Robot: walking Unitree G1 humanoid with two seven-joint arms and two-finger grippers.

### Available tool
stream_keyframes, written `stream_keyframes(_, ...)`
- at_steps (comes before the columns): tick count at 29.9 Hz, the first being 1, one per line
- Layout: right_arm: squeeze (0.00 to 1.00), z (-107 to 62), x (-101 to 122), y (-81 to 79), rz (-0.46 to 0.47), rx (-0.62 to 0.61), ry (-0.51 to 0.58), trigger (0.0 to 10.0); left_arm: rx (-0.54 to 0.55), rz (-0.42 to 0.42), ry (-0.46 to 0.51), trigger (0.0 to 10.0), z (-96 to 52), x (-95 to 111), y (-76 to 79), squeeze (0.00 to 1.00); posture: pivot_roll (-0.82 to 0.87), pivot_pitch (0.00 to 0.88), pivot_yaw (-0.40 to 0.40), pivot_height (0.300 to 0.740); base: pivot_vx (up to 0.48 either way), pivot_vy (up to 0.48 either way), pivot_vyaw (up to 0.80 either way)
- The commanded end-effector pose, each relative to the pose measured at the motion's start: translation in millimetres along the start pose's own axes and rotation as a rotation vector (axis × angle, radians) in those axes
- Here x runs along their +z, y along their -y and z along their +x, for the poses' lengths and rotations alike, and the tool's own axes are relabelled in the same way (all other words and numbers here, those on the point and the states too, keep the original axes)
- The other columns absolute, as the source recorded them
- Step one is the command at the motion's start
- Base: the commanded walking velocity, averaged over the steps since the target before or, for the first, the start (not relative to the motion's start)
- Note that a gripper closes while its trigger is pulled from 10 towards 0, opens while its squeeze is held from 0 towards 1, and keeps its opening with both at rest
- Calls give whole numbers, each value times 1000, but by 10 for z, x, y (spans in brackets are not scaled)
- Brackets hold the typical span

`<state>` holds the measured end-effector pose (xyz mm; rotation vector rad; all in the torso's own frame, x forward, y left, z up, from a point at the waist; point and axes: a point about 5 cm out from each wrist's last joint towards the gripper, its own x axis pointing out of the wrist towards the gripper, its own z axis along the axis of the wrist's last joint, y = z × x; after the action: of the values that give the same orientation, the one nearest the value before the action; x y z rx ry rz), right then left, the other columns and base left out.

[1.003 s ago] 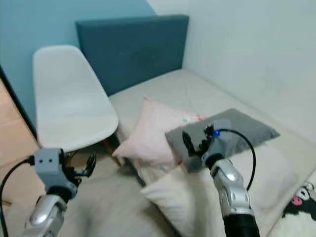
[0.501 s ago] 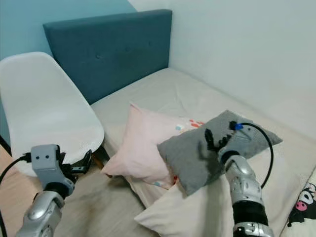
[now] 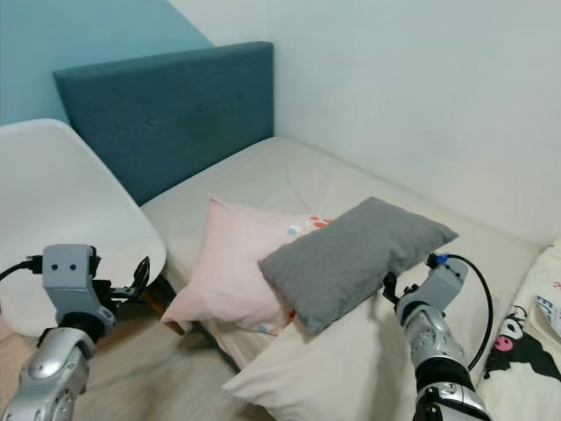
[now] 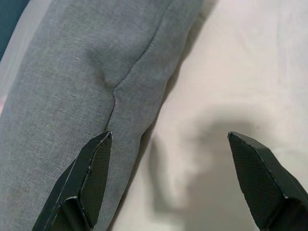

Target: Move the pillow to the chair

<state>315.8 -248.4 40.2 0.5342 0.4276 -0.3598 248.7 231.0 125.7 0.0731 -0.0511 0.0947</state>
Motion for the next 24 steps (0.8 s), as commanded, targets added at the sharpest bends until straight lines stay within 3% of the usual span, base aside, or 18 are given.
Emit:
stream_keyframes(1,0,21,-51,-99,57,27,-5,10000,-9,38,6,10000,-32,55,-37,0,-72,0,-81,740,0,0,0)
stream_keyframes(4,0,33,-66,-146,106,53,-6,10000,-18,61,16,10000,-44,90,-40,0,-65,0,-79,740,0,0,0)
stream_keyframes(5,0,46,-54,-238,158,101,0,10000,-27,84,34,10000,-35,158,-42,0,-56,0,-77,740,0,0,0)
stream_keyframes(8,0,54,-34,-333,190,153,7,10000,-26,90,53,10000,-40,241,-62,0,-51,8,-72,740,0,0,0)
stream_keyframes(19,0,85,2,-600,209,191,-5,10000,-66,131,86,10000,-13,476,-69,0,-28,151,-73,740,0,0,0)
stream_keyframes(24,0,89,-34,-675,218,168,-27,10000,-84,160,57,10000,-127,494,-116,0,0,206,-63,740,0,0,0)
